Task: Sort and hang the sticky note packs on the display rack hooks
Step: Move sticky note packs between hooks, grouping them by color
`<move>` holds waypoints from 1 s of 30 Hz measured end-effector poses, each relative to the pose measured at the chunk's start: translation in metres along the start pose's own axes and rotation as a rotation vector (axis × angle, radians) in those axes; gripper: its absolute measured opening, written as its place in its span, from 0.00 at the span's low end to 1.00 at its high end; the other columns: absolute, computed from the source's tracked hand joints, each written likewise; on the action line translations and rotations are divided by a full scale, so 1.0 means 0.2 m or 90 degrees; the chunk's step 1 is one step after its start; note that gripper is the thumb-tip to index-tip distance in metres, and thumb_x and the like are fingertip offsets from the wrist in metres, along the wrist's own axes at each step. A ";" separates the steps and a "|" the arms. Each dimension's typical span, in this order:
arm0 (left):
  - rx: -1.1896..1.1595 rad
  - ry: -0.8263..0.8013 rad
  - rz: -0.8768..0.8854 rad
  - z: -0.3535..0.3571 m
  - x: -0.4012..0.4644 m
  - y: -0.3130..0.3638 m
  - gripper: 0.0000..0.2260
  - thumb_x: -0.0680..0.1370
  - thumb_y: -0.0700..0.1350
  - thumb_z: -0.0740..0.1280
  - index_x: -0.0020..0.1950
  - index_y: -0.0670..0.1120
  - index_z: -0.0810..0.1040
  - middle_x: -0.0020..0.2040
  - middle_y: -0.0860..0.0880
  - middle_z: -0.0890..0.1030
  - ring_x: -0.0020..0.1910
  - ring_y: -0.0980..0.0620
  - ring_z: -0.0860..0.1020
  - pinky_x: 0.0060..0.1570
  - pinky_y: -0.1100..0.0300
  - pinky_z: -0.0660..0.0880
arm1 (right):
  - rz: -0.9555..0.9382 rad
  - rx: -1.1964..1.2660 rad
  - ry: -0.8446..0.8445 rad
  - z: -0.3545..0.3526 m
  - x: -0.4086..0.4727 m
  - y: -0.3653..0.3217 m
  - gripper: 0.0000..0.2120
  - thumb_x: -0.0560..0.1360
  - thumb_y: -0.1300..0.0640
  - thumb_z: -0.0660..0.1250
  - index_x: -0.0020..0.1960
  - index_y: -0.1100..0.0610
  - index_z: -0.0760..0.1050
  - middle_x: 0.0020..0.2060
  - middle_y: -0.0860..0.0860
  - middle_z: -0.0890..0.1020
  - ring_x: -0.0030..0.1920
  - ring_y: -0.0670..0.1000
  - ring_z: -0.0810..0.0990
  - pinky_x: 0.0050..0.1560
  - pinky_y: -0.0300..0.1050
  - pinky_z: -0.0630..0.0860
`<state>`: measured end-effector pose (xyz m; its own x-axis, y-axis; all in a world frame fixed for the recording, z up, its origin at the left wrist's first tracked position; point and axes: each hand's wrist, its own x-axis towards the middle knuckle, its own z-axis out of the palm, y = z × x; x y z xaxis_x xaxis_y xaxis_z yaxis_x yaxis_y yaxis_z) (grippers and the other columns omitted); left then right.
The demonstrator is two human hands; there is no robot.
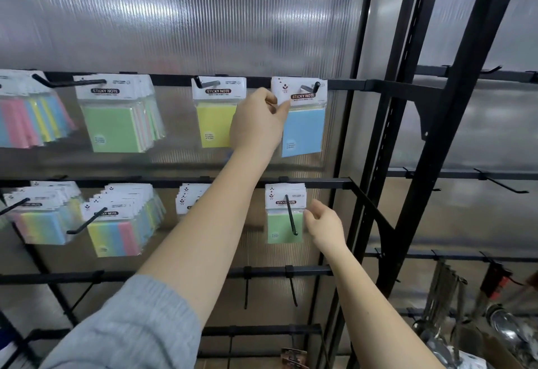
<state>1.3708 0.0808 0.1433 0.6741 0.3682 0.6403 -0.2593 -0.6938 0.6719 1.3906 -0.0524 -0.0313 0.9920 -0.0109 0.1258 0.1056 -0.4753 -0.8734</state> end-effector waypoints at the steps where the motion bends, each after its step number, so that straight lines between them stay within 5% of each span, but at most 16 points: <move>1: -0.007 -0.002 -0.003 -0.01 -0.01 -0.01 0.10 0.77 0.51 0.66 0.50 0.46 0.77 0.40 0.55 0.77 0.44 0.51 0.77 0.43 0.59 0.74 | 0.001 0.013 -0.001 0.01 0.00 -0.01 0.07 0.79 0.59 0.58 0.44 0.51 0.71 0.44 0.47 0.78 0.44 0.51 0.75 0.33 0.33 0.66; 5: -0.002 -0.010 -0.012 -0.08 -0.05 -0.03 0.09 0.77 0.53 0.66 0.48 0.48 0.77 0.37 0.58 0.75 0.41 0.55 0.76 0.37 0.63 0.71 | 0.002 0.068 0.001 0.03 0.00 -0.05 0.14 0.79 0.59 0.57 0.60 0.52 0.76 0.51 0.48 0.82 0.49 0.49 0.79 0.39 0.36 0.73; 8: 0.006 -0.001 -0.019 -0.14 -0.09 -0.06 0.07 0.77 0.52 0.66 0.44 0.49 0.77 0.35 0.59 0.75 0.40 0.55 0.76 0.37 0.63 0.71 | 0.030 0.097 0.018 0.06 0.00 -0.07 0.15 0.79 0.57 0.58 0.63 0.55 0.77 0.55 0.51 0.82 0.53 0.51 0.80 0.46 0.40 0.76; 13: 0.040 0.027 -0.059 -0.24 -0.21 -0.13 0.06 0.77 0.50 0.65 0.41 0.50 0.77 0.32 0.60 0.74 0.37 0.56 0.74 0.32 0.66 0.67 | 0.087 0.143 0.096 0.09 -0.03 -0.08 0.17 0.79 0.58 0.61 0.67 0.60 0.72 0.59 0.52 0.79 0.54 0.49 0.77 0.41 0.34 0.70; 16: 0.049 0.010 -0.084 -0.27 -0.29 -0.18 0.06 0.77 0.50 0.65 0.41 0.50 0.77 0.32 0.60 0.75 0.36 0.57 0.74 0.33 0.66 0.68 | 0.085 0.151 0.118 0.10 -0.06 -0.09 0.14 0.79 0.56 0.63 0.61 0.62 0.75 0.53 0.53 0.80 0.49 0.48 0.76 0.35 0.33 0.67; 18: 0.050 -0.005 -0.102 -0.28 -0.34 -0.21 0.07 0.77 0.50 0.65 0.42 0.49 0.77 0.33 0.59 0.76 0.35 0.58 0.74 0.33 0.64 0.71 | 0.073 0.178 0.083 0.11 -0.08 -0.09 0.11 0.79 0.56 0.62 0.48 0.62 0.79 0.41 0.52 0.81 0.40 0.49 0.77 0.32 0.37 0.66; 21: 0.061 -0.005 -0.130 -0.30 -0.41 -0.26 0.05 0.77 0.50 0.66 0.43 0.51 0.78 0.35 0.58 0.78 0.36 0.55 0.77 0.34 0.61 0.73 | 0.052 0.175 0.040 0.09 -0.12 -0.11 0.19 0.80 0.57 0.61 0.30 0.59 0.70 0.26 0.50 0.71 0.29 0.48 0.67 0.27 0.37 0.60; 25: 0.073 0.020 -0.168 -0.33 -0.48 -0.31 0.05 0.77 0.49 0.66 0.42 0.51 0.78 0.36 0.58 0.77 0.39 0.57 0.76 0.34 0.64 0.70 | 0.033 0.144 0.031 0.03 -0.18 -0.12 0.21 0.79 0.58 0.59 0.29 0.56 0.60 0.25 0.50 0.63 0.29 0.49 0.60 0.30 0.43 0.56; 30: 0.068 0.029 -0.252 -0.37 -0.61 -0.39 0.06 0.78 0.48 0.63 0.45 0.48 0.78 0.38 0.56 0.79 0.36 0.59 0.75 0.32 0.65 0.67 | 0.022 0.103 0.003 -0.04 -0.30 -0.11 0.17 0.78 0.58 0.58 0.30 0.58 0.66 0.26 0.51 0.67 0.30 0.50 0.63 0.32 0.44 0.58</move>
<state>1.2581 0.1366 0.0403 0.6749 0.6458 0.3572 0.0895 -0.5520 0.8290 1.3274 -0.0494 -0.0165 0.9949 -0.0292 0.0968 0.0820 -0.3275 -0.9413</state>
